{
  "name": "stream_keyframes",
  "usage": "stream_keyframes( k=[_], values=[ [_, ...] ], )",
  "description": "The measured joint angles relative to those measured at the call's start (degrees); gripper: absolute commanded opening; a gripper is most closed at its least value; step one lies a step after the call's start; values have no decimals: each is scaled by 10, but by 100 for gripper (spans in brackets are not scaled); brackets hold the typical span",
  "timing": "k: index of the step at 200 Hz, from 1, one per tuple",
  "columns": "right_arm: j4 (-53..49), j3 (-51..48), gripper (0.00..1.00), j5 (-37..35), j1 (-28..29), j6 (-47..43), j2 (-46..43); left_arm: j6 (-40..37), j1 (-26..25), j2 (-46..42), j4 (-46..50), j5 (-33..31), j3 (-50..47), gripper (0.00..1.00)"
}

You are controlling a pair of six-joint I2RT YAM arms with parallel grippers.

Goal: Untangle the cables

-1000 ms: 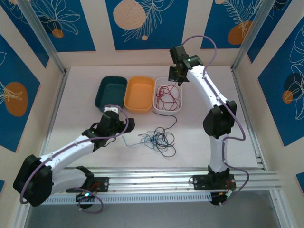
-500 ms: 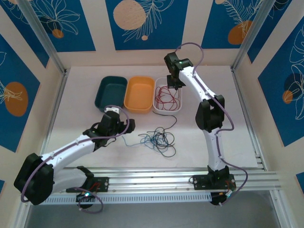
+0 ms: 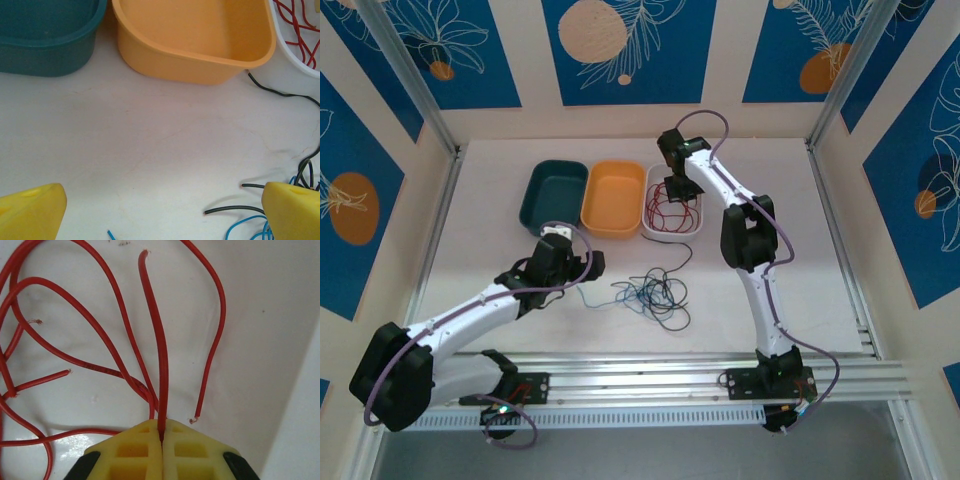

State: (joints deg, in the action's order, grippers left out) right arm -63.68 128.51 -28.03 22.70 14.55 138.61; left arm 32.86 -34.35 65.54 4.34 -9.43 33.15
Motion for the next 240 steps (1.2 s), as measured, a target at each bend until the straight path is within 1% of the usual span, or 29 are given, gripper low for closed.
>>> stream_keyframes(
  k=[33, 54, 87, 104, 134, 154, 172, 194, 229, 240],
  values=[
    [0, 2, 27, 9, 0, -5, 0, 0, 0, 0, 0, 0, 0, 100],
    [-1, 3, 32, 10, 1, -4, -1, 0, 0, -1, 0, 0, 0, 100],
    [-5, 4, 33, 2, 2, 8, -16, 0, 0, -2, 0, 0, 0, 100],
    [-5, 4, 37, 0, 5, 16, -34, 0, 0, -2, 0, 0, 0, 100],
    [3, 4, 47, 0, 24, 39, -76, 0, 0, -2, 0, 0, 0, 100],
    [14, 15, 53, 0, 46, 49, -83, 0, 0, -2, 0, 0, 0, 100],
    [17, 38, 54, 0, 64, 53, -71, 0, 0, -2, 1, 0, 0, 100],
    [17, 86, 55, 0, 79, 61, -37, 0, 0, -2, 5, 0, 0, 100],
    [17, 116, 55, 2, 76, 70, 9, 0, 0, -10, 11, 0, 0, 100],
    [17, 117, 53, 5, 74, 72, 20, 0, 0, -12, 11, 0, 0, 100]
  ],
)
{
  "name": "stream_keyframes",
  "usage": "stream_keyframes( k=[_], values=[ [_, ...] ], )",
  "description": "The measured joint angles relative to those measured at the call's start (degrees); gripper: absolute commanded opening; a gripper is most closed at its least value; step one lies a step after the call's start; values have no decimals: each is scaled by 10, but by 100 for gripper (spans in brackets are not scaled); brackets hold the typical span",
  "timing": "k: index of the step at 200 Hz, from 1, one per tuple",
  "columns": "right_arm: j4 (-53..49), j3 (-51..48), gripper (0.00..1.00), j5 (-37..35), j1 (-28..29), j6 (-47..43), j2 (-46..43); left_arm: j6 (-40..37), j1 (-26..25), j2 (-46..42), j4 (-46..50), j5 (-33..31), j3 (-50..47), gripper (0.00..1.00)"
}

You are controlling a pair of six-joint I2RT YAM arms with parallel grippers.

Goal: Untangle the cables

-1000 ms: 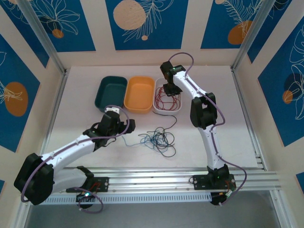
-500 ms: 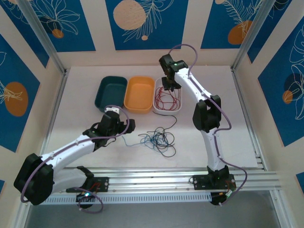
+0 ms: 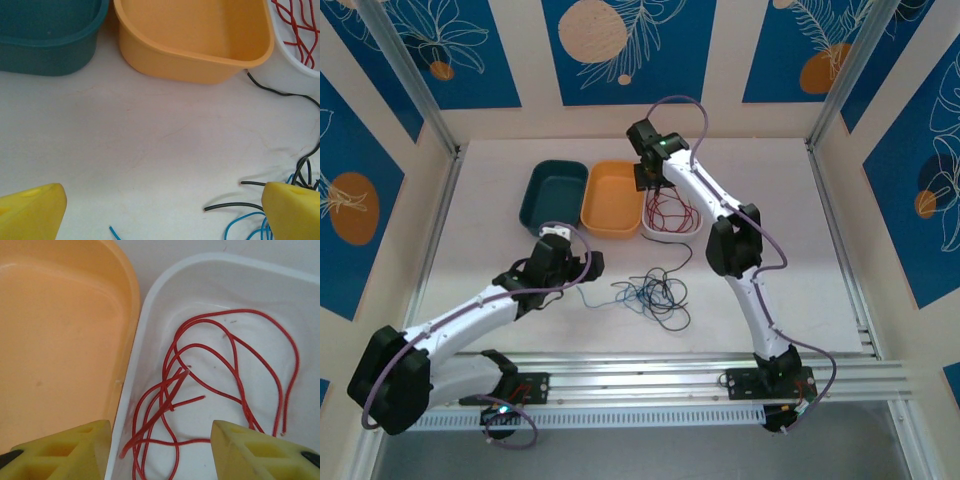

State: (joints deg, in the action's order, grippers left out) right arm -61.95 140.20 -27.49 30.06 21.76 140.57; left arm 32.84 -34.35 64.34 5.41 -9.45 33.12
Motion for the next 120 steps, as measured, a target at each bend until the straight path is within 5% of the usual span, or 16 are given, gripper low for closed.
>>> stream_keyframes(
  k=[85, 120],
  values=[
    [17, -65, 4, -3, -9, 26, -9, 0, 0, 0, 0, 0, 0, 100],
    [45, -166, 0, -2, -15, 35, -60, 0, 0, 2, 0, 0, 0, 100]
  ],
)
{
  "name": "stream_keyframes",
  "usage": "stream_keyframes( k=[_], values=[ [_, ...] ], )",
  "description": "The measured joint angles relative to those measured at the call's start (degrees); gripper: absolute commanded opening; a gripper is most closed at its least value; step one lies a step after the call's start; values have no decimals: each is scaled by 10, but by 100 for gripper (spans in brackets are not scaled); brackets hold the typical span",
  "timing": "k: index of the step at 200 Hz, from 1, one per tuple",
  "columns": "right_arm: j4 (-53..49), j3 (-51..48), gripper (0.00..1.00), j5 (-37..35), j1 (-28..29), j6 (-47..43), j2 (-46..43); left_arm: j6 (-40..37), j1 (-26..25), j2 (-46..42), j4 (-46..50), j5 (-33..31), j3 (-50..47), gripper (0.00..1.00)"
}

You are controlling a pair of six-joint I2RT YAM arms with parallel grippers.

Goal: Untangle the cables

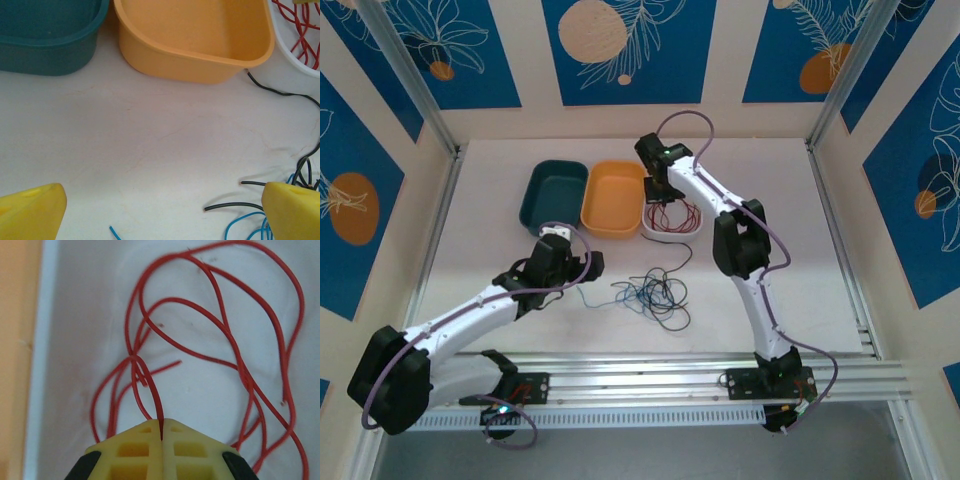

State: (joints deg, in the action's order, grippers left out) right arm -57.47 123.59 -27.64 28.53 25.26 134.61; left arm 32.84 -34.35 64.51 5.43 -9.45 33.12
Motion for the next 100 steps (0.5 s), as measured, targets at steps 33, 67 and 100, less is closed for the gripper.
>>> stream_keyframes(
  k=[33, 67, 100],
  values=[
    [40, -98, 0, 13, -17, 14, -56, 0, 0, 2, 0, 0, 0, 100],
    [76, -147, 0, 47, -37, 28, -71, -2, 0, 6, 0, 0, 0, 100],
    [91, -154, 0, 72, -43, 30, -70, -2, 0, 6, 0, 0, 0, 100]
  ],
)
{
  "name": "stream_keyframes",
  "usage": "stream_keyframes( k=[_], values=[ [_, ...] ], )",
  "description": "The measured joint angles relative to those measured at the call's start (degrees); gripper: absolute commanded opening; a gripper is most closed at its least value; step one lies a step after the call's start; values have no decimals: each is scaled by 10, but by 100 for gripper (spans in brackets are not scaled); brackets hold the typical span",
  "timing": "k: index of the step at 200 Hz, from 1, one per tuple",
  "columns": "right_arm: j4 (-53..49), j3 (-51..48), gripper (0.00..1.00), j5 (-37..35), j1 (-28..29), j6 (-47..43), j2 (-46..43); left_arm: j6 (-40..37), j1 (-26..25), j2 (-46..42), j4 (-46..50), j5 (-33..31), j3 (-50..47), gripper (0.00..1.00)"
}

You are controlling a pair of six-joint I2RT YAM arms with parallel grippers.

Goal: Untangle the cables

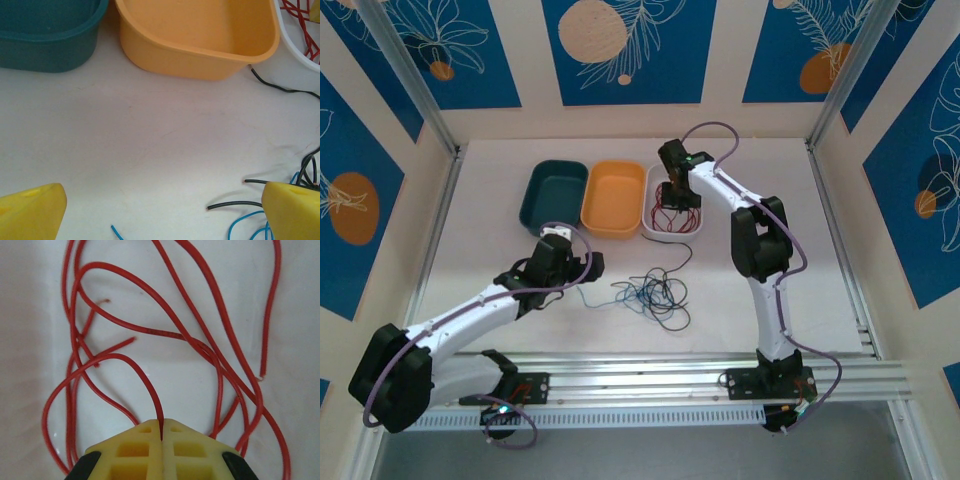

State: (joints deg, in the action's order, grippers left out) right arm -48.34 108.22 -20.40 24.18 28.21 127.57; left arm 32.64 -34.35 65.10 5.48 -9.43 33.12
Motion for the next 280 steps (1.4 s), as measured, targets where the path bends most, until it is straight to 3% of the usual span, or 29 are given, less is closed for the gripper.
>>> stream_keyframes(
  k=[92, 118, 140, 219, 280],
  values=[
    [9, 58, 0, 42, 1, -12, 51, 0, 0, 0, 1, 0, 0, 100],
    [6, 82, 24, 42, 1, -20, 50, 0, 0, -3, 2, 0, 0, 100],
    [3, 82, 36, 42, 3, -30, 40, 0, 0, -10, 2, 0, 0, 100],
    [0, 10, 43, 16, 26, -32, -132, 0, 0, -27, 2, 0, 0, 100],
    [21, -207, 49, -9, 71, -5, -293, -2, 0, -14, 2, 24, 11, 100]
  ],
)
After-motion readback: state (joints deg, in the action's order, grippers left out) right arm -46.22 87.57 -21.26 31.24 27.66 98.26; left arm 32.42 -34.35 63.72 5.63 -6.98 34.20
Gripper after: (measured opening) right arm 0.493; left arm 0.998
